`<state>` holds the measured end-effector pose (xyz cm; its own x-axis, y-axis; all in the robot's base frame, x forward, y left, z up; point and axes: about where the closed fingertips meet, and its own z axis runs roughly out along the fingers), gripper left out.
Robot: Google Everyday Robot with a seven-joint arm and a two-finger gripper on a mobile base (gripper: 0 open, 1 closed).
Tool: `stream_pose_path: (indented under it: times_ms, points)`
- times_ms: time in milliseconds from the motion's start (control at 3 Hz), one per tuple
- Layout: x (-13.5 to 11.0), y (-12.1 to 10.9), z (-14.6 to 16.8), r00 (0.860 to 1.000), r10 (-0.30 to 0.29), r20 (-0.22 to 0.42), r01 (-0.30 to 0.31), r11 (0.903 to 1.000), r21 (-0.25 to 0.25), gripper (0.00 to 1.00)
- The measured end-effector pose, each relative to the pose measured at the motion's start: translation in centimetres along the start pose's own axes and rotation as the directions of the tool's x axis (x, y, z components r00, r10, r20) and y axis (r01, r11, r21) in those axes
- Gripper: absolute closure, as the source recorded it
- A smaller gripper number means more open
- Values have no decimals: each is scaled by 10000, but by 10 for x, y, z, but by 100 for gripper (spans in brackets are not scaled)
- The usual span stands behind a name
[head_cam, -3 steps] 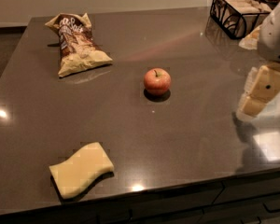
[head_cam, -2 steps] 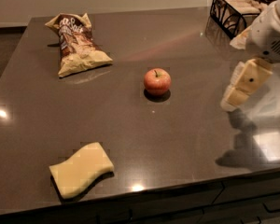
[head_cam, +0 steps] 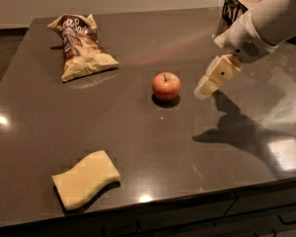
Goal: Move apple near sponge
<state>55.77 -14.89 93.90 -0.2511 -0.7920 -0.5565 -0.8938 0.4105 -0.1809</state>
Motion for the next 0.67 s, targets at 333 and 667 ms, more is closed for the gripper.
stream_pose_path:
  times_ms: [333,667]
  points:
    - [-17,-11,34,9987,146,480,-141,9998,-105,0]
    - [-23,-12,64,9977,173,663,-145,9990,-426,0]
